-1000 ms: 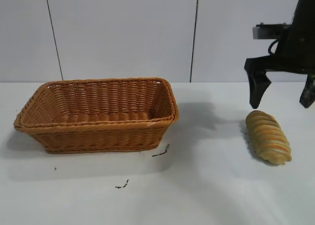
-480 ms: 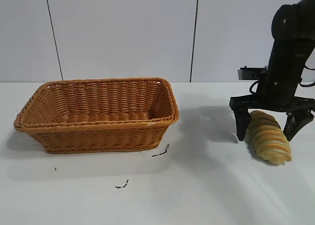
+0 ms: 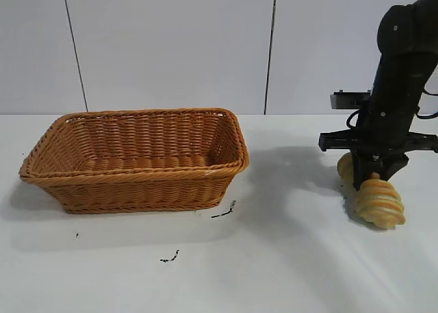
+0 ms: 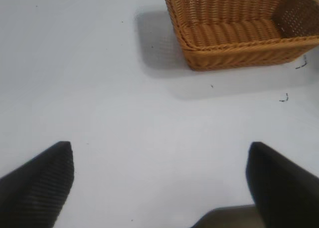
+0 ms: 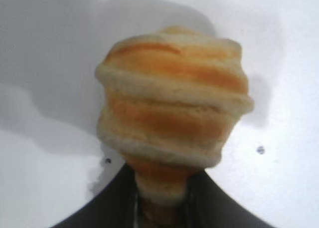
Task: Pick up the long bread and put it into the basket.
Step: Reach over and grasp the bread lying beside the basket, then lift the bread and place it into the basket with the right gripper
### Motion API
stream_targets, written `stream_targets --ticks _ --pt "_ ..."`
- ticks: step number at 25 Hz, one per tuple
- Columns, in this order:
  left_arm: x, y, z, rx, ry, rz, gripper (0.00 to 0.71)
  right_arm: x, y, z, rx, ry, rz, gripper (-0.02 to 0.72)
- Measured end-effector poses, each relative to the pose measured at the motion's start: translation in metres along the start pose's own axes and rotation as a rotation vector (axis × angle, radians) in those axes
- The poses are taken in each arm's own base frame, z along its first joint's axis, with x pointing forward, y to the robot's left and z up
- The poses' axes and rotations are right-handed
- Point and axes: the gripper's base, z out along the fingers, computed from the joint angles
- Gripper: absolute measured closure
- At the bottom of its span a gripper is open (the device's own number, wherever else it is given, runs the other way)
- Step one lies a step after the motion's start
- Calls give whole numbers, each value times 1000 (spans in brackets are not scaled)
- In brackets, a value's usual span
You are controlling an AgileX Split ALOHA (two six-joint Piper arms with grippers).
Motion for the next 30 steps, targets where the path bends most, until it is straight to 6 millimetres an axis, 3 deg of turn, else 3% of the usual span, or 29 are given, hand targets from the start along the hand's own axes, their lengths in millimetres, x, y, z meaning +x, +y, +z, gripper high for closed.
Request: stream_targets --ticks 5,11,15,19,23,30 --pt "0 0 0 0 0 0 18 -18 -1 -57 2 -100 -2 585" --pt "0 0 0 0 0 0 18 -35 2 -93 7 -191 -41 586" --pt "0 0 0 0 0 0 18 -51 18 -111 -12 -276 -122 586" --pt "0 0 0 0 0 0 18 -64 58 -126 -42 -372 -313 599" --pt "0 0 0 0 0 0 18 -69 118 -137 -70 -500 -560 605" --pt "0 0 0 0 0 0 18 -54 218 -120 -107 -617 -913 606"
